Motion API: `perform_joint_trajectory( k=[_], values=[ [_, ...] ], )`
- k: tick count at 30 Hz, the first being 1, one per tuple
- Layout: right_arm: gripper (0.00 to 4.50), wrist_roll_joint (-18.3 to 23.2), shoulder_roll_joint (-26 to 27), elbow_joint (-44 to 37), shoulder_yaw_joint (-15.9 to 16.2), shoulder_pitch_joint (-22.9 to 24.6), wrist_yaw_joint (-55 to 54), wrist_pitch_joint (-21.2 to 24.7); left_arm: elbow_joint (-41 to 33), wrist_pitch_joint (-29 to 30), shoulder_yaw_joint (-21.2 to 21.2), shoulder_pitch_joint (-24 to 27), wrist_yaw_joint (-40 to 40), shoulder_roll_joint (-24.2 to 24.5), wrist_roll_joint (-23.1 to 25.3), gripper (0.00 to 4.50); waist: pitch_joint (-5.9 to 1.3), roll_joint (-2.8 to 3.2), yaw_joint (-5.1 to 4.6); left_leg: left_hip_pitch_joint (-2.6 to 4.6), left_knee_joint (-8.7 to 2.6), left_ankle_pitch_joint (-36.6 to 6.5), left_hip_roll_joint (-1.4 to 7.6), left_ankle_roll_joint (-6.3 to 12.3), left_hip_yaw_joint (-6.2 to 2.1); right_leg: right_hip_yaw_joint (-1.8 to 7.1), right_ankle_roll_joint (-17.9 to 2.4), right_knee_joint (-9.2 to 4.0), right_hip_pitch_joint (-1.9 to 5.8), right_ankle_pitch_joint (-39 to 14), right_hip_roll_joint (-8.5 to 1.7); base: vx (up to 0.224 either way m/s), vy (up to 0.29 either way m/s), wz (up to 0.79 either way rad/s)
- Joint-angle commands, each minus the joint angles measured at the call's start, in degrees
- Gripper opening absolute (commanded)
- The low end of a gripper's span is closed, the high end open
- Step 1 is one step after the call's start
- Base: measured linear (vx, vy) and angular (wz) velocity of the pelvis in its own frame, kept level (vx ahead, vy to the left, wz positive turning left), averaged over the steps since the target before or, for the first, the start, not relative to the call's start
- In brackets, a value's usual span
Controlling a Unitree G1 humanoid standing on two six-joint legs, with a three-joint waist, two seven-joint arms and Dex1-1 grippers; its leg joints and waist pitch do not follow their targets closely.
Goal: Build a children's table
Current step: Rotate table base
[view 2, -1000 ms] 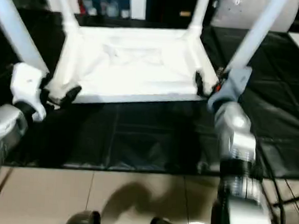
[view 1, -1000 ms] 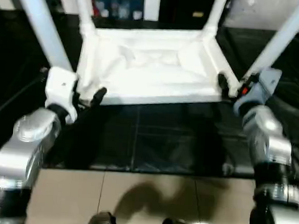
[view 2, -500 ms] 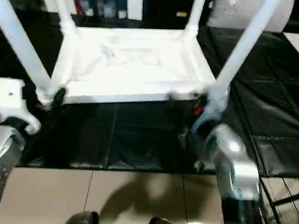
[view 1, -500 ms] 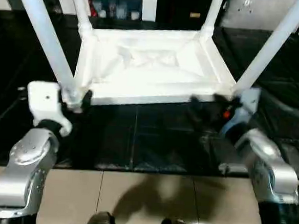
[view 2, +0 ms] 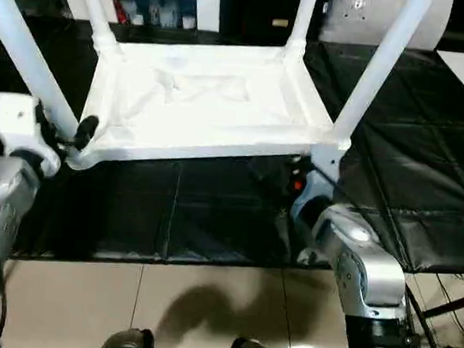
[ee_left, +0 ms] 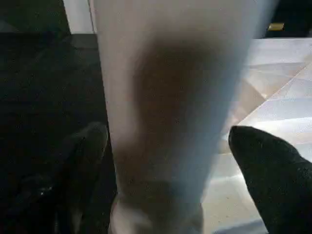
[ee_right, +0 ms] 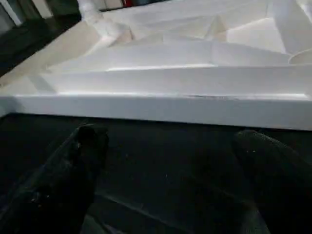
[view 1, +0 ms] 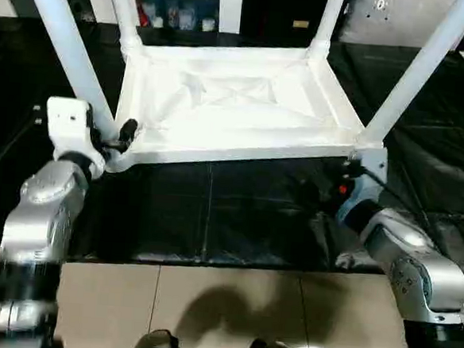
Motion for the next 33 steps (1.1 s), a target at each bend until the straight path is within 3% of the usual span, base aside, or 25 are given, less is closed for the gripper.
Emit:
perform_joint_trajectory(
  k=[1,7,9,10,11,12,14,15,17,19,20,21,23,25,27,30,31,33],
  values=[
    [4.50,-1.4,-0.1,1.1,-1.2,-0.6,-1.7,0.6,4.9,-2.5,-0.4,-2.3,-4.8,0.9,-0.2,4.45,-5.03,0.34,-0.14,0.84,-3.41,-5.5,0.02,0.84,0.03,2.67,-9.6,-3.47,3.94,-4.3,-3.10,0.000,0.000,0.00],
    [4.50,-3.7,-0.5,5.7,-1.0,-3.2,-2.4,-1.8,12.2,-4.5,-1.7,-5.8,-16.7,1.8,-2.8,4.45,-4.90,-0.29,-0.23,0.86,-3.44,-5.6,0.01,1.23,0.29,2.79,-10.6,-3.58,3.95,-5.9,-3.38,0.000,0.000,0.00],
    [4.50,-3.9,-0.6,6.7,-1.1,-3.7,-2.5,-2.2,13.2,-4.4,-1.6,-6.2,-18.8,1.9,-3.6,4.45,-4.91,0.05,-0.07,1.18,-3.44,-6.2,0.29,0.95,0.36,2.87,-11.2,-3.48,3.72,-6.5,-3.50,0.000,0.000,0.00],
    [4.50,-4.3,-0.7,8.3,-1.3,-4.3,-2.7,-2.9,13.9,-4.3,-1.9,-6.4,-22.0,2.2,-4.5,4.45,-5.20,-0.30,0.01,1.15,-3.39,-5.3,0.28,1.19,0.36,2.87,-11.5,-3.12,3.99,-5.4,-3.55,0.000,0.000,0.00],
    [4.50,-5.0,-0.8,10.4,-1.6,-5.1,-2.9,-4.0,12.6,-2.3,-2.5,-5.9,-27.6,2.5,-6.8,4.45,-5.19,-0.04,0.09,1.25,-3.41,-4.6,0.37,1.12,0.40,2.87,-11.9,-3.09,3.74,-5.0,-3.72,0.000,0.000,0.00],
    [4.50,-5.3,-0.9,11.6,-1.8,-5.4,-3.1,-4.5,11.2,-1.3,-3.1,-5.3,-30.7,2.6,-8.0,4.45,-5.44,-0.45,0.05,1.37,-3.39,-4.4,0.42,1.19,0.54,2.85,-12.3,-3.02,3.79,-4.7,-3.59,0.000,0.000,0.00],
    [4.50,-6.2,-1.3,14.4,-2.1,-6.3,-3.6,-5.9,7.6,1.7,-4.4,-4.1,-36.6,3.0,-10.7,4.45,-5.27,-0.28,0.20,1.38,-3.36,-4.3,0.48,1.14,0.70,2.86,-13.3,-2.90,3.57,-3.8,-3.52,0.000,0.000,0.00],
    [4.50,-6.9,-1.6,16.8,-2.3,-6.9,-3.6,-7.1,4.7,3.5,-5.6,-2.7,-41.1,3.4,-12.6,4.45,-5.57,-0.50,0.25,1.31,-3.28,-4.0,0.52,1.43,0.73,2.82,-13.8,-2.53,3.83,-2.7,-3.67,0.000,0.000,0.00],
    [4.50,-7.1,-1.7,17.7,-2.3,-7.1,-3.5,-7.6,3.5,4.3,-6.1,-2.1,-42.5,3.7,-13.2,4.45,-5.53,-0.63,0.30,1.17,-3.32,-3.8,0.52,1.93,0.78,2.79,-13.9,-2.54,3.93,-2.9,-3.82,0.000,0.000,0.00],
    [4.50,-7.7,-2.0,20.0,-2.4,-7.7,-3.1,-9.0,0.2,6.2,-8.3,-0.3,-45.9,4.7,-14.6,4.45,-5.73,-1.19,0.17,0.80,-3.28,-3.5,0.40,2.51,0.78,2.76,-13.3,-2.45,4.40,-3.2,-3.96,0.000,0.000,0.00],
    [4.50,-8.0,-2.2,21.6,-2.5,-8.2,-2.7,-9.7,-1.1,7.0,-9.3,0.3,-47.0,4.9,-14.9,4.45,-5.70,-1.07,0.10,0.81,-3.31,-3.8,0.44,2.40,0.73,2.74,-13.1,-2.46,4.37,-3.7,-4.07,0.000,0.000,0.00],
    [4.50,-8.2,-2.5,23.2,-2.5,-8.7,-2.4,-10.5,-2.2,7.5,-10.2,0.8,-48.0,5.0,-15.0,4.45,-5.63,-1.72,-0.19,0.76,-3.33,-4.2,0.39,2.53,0.82,2.76,-12.5,-2.67,4.43,-5.2,-4.07,0.000,0.000,0.00],
    [4.50,-8.8,-2.6,25.7,-2.5,-9.7,-1.9,-11.8,-1.9,6.9,-10.7,0.4,-47.8,4.5,-13.5,4.45,-5.42,-1.54,-0.32,0.87,-3.34,-5.4,0.37,2.29,0.93,2.81,-11.7,-3.16,4.12,-8.2,-3.94,0.000,0.000,0.00],
    [4.50,-9.5,-2.7,29.3,-2.1,-11.2,-1.0,-13.2,-0.6,5.7,-11.6,-0.7,-46.2,3.2,-11.4,4.45,-5.24,-2.03,-0.39,0.94,-3.46,-7.0,0.33,1.77,0.90,2.82,-10.3,-3.48,4.08,-11.3,-3.91,0.000,0.000,0.00],
    [4.50,-9.8,-2.6,30.9,-1.9,-11.8,-0.9,-14.1,-1.0,5.9,-12.1,-0.8,-46.0,2.8,-11.1,4.45,-5.35,-2.05,-0.33,1.04,-3.41,-7.8,0.37,1.37,0.89,2.84,-9.8,-3.59,4.04,-12.7,-3.95,0.000,0.000,0.00],
    [4.50,-10.5,-2.2,34.5,-1.6,-13.4,-0.6,-16.1,-3.8,7.1,-13.7,-0.1,-47.3,2.6,-12.0,4.45,-5.57,-2.14,-0.24,1.13,-3.40,-7.7,0.49,1.15,0.85,2.77,-10.2,-3.37,3.91,-12.2,-3.90,0.000,0.000,0.00],
    [4.50,-10.6,-1.4,37.0,-1.5,-15.1,-0.1,-17.2,-8.6,10.2,-14.8,1.1,-49.2,2.8,-14.7,4.45,-5.70,-2.30,-0.25,1.09,-3.35,-7.1,0.58,1.28,0.83,2.76,-10.8,-2.99,3.99,-11.0,-3.93,0.000,0.000,0.00],
    [4.50,-10.6,-1.0,38.8,-1.5,-16.2,0.3,-18.2,-11.0,12.0,-15.2,1.7,-50.2,3.0,-16.1,4.45,-5.78,-2.31,-0.26,0.97,-3.24,-5.9,0.58,1.79,0.93,2.76,-12.0,-2.73,3.94,-8.4,-3.81,0.000,0.000,0.00]
  ],
)
